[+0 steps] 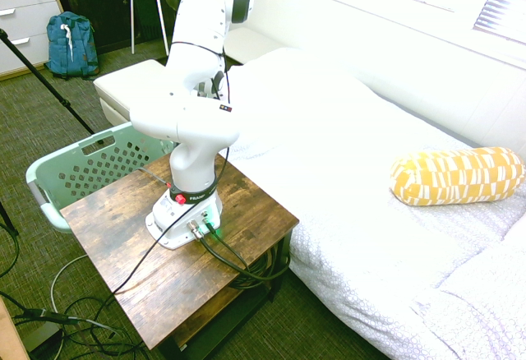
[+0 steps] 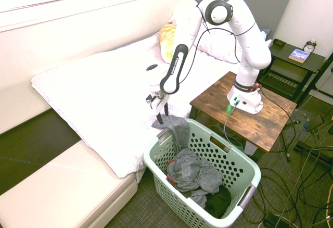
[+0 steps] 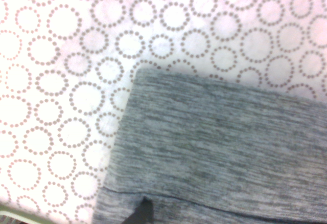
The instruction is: Put my clothes in the laundry bag
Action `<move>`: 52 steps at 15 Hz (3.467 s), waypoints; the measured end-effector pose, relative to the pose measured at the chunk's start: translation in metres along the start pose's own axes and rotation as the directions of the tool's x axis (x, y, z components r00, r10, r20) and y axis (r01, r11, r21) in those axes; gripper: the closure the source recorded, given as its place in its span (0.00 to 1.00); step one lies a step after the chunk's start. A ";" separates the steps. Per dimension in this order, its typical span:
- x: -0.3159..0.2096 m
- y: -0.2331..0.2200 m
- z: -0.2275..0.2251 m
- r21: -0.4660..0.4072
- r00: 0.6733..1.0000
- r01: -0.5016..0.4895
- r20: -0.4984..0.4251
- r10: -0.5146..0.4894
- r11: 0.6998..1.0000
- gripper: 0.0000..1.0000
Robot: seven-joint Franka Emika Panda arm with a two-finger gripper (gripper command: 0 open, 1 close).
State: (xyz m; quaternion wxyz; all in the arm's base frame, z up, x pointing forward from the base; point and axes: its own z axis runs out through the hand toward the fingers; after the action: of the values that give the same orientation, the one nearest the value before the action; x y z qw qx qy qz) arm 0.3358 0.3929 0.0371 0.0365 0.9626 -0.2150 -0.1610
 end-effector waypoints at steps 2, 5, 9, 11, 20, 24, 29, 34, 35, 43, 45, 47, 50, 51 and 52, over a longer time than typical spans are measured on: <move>0.006 -0.004 0.014 -0.010 1.000 0.001 0.017 -0.001 1.000 1.00; 0.010 -0.007 0.023 -0.015 1.000 0.000 0.025 0.000 1.000 1.00; 0.009 -0.007 0.022 -0.013 1.000 0.005 0.024 -0.005 1.000 1.00; 0.008 -0.008 0.022 -0.013 1.000 0.009 0.025 -0.009 1.000 1.00; 0.008 -0.008 0.024 -0.013 0.999 0.019 0.030 -0.019 1.000 1.00; 0.007 -0.008 0.024 -0.010 0.999 0.020 0.036 -0.019 1.000 1.00; -0.027 0.004 -0.016 0.019 0.998 0.059 -0.010 -0.059 0.998 1.00; -0.180 0.061 -0.034 0.003 0.971 0.193 -0.146 -0.191 0.981 1.00; -0.194 0.078 -0.029 -0.011 0.966 0.205 -0.160 -0.204 0.979 1.00; -0.193 0.094 -0.002 -0.073 0.958 0.217 -0.174 -0.227 0.973 0.00; -0.192 0.091 0.000 -0.075 0.958 0.217 -0.178 -0.227 0.973 0.00; -0.189 0.087 -0.002 -0.068 0.957 0.213 -0.185 -0.222 0.975 0.00; -0.182 0.077 -0.020 -0.034 0.958 0.202 -0.202 -0.205 0.979 0.00; -0.178 0.074 -0.030 -0.018 0.958 0.195 -0.212 -0.195 0.981 0.00; -0.171 0.071 -0.044 0.005 0.958 0.183 -0.225 -0.178 0.983 0.00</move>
State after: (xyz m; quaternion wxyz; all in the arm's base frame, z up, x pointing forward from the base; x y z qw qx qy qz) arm 0.1754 0.4020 0.1388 0.0330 0.9905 -0.1229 -0.0513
